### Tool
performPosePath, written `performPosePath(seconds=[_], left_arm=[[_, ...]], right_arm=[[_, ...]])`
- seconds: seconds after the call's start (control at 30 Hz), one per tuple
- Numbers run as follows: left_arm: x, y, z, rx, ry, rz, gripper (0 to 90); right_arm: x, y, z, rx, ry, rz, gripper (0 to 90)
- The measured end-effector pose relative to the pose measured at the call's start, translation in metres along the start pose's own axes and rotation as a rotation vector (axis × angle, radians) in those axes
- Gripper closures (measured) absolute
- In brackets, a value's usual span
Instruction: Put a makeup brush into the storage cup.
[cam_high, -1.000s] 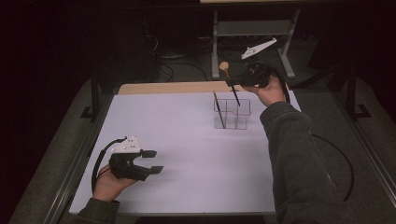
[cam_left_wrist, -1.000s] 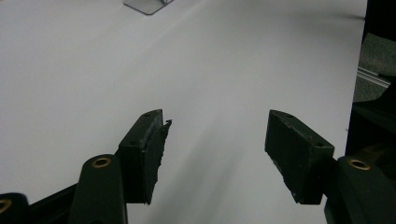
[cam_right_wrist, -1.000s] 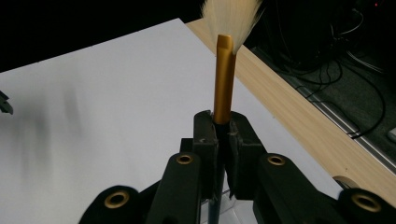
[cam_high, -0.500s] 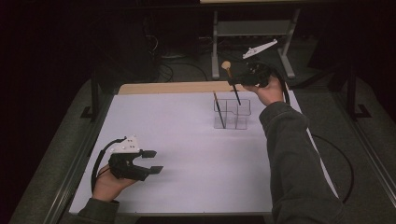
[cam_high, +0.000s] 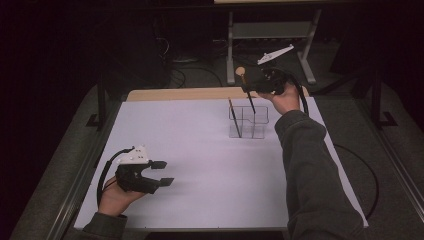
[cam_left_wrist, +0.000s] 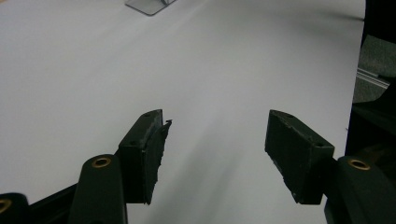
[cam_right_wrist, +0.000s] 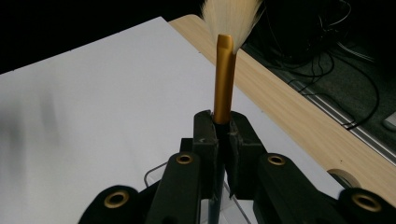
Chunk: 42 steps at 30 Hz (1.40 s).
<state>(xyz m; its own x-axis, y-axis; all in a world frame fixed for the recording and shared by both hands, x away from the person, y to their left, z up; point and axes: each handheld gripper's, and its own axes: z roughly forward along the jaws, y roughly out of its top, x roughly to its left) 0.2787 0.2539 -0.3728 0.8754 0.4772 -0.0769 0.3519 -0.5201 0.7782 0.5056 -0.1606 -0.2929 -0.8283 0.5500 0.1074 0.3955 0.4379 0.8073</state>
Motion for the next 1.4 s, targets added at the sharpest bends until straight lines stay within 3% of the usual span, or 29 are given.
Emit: performPosePath(seconds=[1.4], left_arm=[[0.000,-0.002,-0.003,-0.002,0.008,-0.015,37.1]], right_arm=[[0.000,-0.012,0.022,0.001,0.026,0.023,82.4]])
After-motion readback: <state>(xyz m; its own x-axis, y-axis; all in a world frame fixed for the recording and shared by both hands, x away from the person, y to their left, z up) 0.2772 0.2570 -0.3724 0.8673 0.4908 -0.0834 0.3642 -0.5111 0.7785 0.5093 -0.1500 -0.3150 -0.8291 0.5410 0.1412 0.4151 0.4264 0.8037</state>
